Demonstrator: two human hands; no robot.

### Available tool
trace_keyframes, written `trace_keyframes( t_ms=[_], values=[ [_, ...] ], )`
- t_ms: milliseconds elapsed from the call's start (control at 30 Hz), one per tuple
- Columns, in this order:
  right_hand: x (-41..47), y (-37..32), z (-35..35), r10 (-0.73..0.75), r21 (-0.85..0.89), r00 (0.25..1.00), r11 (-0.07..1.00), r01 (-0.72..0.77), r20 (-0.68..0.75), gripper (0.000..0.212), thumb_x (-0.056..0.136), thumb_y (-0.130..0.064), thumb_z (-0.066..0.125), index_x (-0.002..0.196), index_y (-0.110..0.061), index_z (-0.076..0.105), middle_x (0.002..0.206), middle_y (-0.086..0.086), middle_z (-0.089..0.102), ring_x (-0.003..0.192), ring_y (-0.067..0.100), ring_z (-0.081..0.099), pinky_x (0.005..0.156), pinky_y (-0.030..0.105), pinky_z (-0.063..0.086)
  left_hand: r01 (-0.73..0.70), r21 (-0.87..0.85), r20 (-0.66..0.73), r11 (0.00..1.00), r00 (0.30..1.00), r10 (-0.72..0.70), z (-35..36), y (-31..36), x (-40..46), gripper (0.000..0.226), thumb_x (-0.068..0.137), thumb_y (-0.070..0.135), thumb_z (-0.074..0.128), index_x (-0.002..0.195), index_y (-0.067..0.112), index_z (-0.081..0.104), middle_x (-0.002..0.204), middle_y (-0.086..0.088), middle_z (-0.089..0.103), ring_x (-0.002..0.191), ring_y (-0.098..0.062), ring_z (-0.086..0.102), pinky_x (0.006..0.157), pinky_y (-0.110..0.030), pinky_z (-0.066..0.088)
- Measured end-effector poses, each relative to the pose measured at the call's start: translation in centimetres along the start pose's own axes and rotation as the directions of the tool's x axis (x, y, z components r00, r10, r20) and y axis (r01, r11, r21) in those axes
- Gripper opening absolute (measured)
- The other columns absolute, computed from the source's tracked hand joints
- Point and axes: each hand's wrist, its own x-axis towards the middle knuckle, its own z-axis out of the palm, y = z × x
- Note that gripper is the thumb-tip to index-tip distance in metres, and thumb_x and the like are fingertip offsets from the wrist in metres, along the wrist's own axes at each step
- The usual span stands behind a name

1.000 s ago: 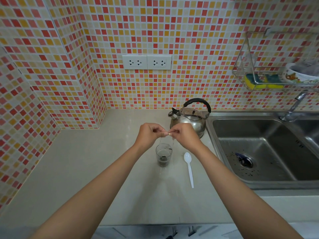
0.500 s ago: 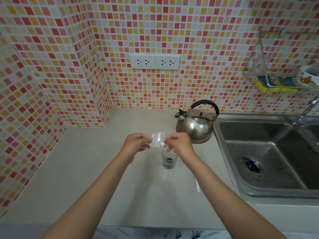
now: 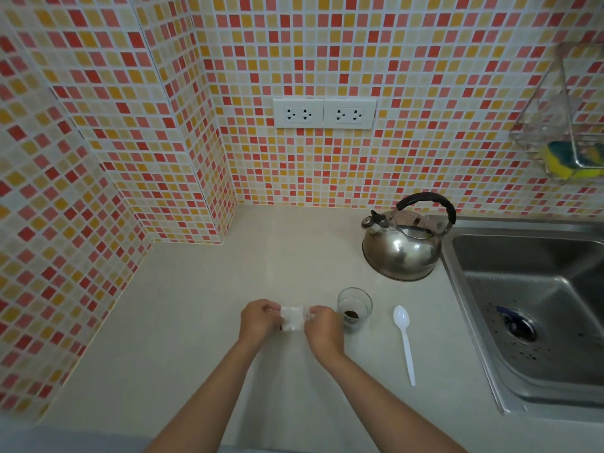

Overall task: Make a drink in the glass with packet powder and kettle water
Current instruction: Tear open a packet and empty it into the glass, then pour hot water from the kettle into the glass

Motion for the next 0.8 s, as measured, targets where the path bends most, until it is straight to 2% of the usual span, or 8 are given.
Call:
trace_keyframes(
  t_ms=[100, 167, 233, 333, 433, 533, 633, 800],
  values=[
    [0.2, 0.2, 0.1, -0.069, -0.201, 0.997, 0.977, 0.075, 0.037, 0.030, 0.085, 0.000, 0.043, 0.097, -0.014, 0.066, 0.111, 0.010, 0.069, 0.097, 0.025, 0.064, 0.086, 0.031, 0.050, -0.018, 0.101, -0.028, 0.995, 0.999, 0.021, 0.9, -0.2, 0.5, 0.027, 0.072, -0.004, 0.064, 0.066, 0.022, 0.064, 0.066, 0.007, 0.064, 0.069, -0.014, 0.062, 0.060, -0.017, 0.048],
    [0.5, 0.4, 0.5, -0.113, -0.316, 0.992, 0.941, 0.123, 0.050, 0.025, 0.084, 0.002, 0.040, 0.086, -0.015, 0.058, 0.103, 0.009, 0.067, 0.085, 0.024, 0.061, 0.079, 0.035, 0.053, -0.024, 0.147, -0.032, 0.989, 0.999, 0.029, 1.3, -0.3, 0.7, 0.022, 0.075, -0.004, 0.059, 0.073, 0.018, 0.066, 0.070, 0.004, 0.065, 0.072, -0.016, 0.063, 0.058, -0.017, 0.047],
    [0.7, 0.7, 0.8, -0.134, -0.369, 0.989, 0.918, 0.146, 0.057, 0.033, 0.087, 0.001, 0.038, 0.113, -0.010, 0.056, 0.114, 0.011, 0.062, 0.099, 0.027, 0.063, 0.082, 0.035, 0.051, -0.042, 0.188, -0.036, 0.981, 0.998, 0.049, 1.5, -0.6, 0.9, 0.022, 0.075, -0.004, 0.056, 0.078, 0.014, 0.068, 0.076, 0.000, 0.068, 0.075, -0.018, 0.064, 0.062, -0.022, 0.048],
    [0.8, 1.3, 1.0, -0.170, -0.442, 0.978, 0.873, 0.206, 0.119, 0.058, 0.091, -0.002, 0.038, 0.147, -0.013, 0.027, 0.136, 0.011, 0.043, 0.116, 0.028, 0.055, 0.093, 0.033, 0.046, -0.103, 0.218, -0.047, 0.971, 0.992, 0.116, 1.5, -1.2, 0.8, 0.020, 0.071, -0.002, 0.063, 0.083, 0.014, 0.069, 0.080, -0.001, 0.069, 0.078, -0.020, 0.065, 0.072, -0.031, 0.054],
    [0.6, 1.5, 1.0, -0.224, -0.521, 0.959, 0.805, 0.282, 0.174, 0.051, 0.091, 0.001, 0.039, 0.140, -0.010, 0.036, 0.133, 0.013, 0.042, 0.111, 0.030, 0.056, 0.091, 0.036, 0.046, -0.212, 0.292, -0.031, 0.933, 0.972, 0.231, 1.6, -1.6, 0.6, 0.026, 0.074, 0.004, 0.071, 0.095, 0.017, 0.067, 0.086, 0.002, 0.063, 0.081, -0.018, 0.063, 0.074, -0.027, 0.051],
    [0.5, 1.7, 1.1, -0.231, -0.546, 0.956, 0.785, 0.293, 0.182, 0.037, 0.092, 0.001, 0.037, 0.127, -0.006, 0.047, 0.130, 0.014, 0.044, 0.108, 0.031, 0.056, 0.089, 0.038, 0.046, -0.337, 0.404, 0.045, 0.850, 0.936, 0.350, 1.7, -2.3, 0.2, 0.004, 0.082, 0.015, 0.065, 0.082, 0.019, 0.064, 0.086, 0.007, 0.058, 0.083, -0.013, 0.057, 0.069, -0.022, 0.044],
    [0.6, 1.8, 1.2, -0.241, -0.569, 0.953, 0.765, 0.302, 0.183, 0.036, 0.092, 0.001, 0.037, 0.126, -0.004, 0.047, 0.130, 0.015, 0.043, 0.109, 0.032, 0.055, 0.092, 0.039, 0.045, -0.464, 0.513, 0.124, 0.722, 0.872, 0.473, 1.8, -3.1, 0.2, 0.007, 0.087, 0.021, 0.064, 0.084, 0.015, 0.066, 0.090, 0.005, 0.055, 0.086, -0.013, 0.053, 0.072, -0.023, 0.044],
    [0.0, 1.6, 0.9, -0.283, -0.579, 0.937, 0.736, 0.350, 0.205, 0.043, 0.091, 0.000, 0.040, 0.133, -0.008, 0.041, 0.130, 0.015, 0.044, 0.112, 0.032, 0.054, 0.094, 0.039, 0.045, -0.516, 0.559, 0.128, 0.649, 0.827, 0.547, 1.8, -3.5, 0.5, 0.013, 0.085, 0.023, 0.069, 0.093, 0.014, 0.073, 0.089, 0.003, 0.061, 0.086, -0.017, 0.057, 0.073, -0.027, 0.049]
  ],
)
